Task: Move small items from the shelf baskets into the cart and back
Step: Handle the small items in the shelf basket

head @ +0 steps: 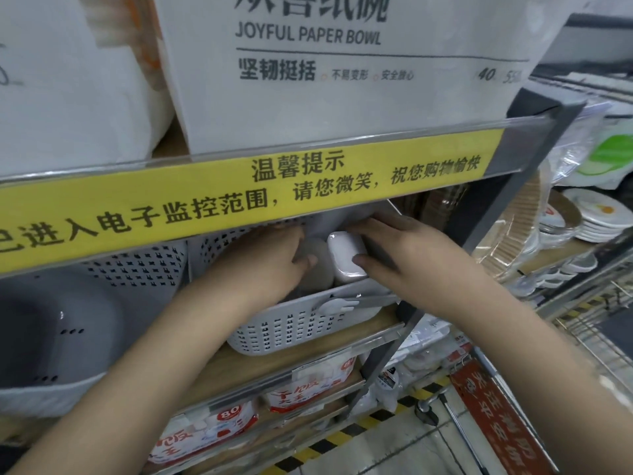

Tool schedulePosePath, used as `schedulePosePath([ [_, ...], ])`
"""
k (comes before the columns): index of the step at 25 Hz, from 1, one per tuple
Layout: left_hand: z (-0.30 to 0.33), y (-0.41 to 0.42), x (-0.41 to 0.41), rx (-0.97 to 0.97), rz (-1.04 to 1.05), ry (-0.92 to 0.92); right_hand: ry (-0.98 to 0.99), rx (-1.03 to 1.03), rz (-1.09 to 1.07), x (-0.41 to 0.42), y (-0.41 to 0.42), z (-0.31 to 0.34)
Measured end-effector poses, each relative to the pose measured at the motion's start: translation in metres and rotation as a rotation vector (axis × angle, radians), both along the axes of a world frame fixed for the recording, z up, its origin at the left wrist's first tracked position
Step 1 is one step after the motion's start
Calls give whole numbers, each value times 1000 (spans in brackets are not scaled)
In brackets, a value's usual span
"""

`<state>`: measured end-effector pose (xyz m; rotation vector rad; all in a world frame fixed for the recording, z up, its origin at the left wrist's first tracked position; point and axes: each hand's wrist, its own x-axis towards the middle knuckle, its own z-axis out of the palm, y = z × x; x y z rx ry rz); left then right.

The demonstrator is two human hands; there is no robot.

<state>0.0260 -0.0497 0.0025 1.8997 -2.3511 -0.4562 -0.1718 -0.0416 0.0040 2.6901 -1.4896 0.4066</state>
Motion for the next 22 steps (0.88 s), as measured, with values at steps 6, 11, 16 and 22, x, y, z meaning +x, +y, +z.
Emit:
schedulePosePath([
  [6, 10, 62, -30, -570, -383, 166, -161, -341, -284, -67, 102, -17],
  [11, -20, 91, -135, -523, -715, 322, -243, -118, -660, -146, 180, -75],
  [16, -85, 103, -261, -224, -893, 237, -303, 124, -1004, -231, 263, -137],
  [22, -167, 104, -344, 138, -814, 149, -421, 411, -1229, -308, 323, -193],
])
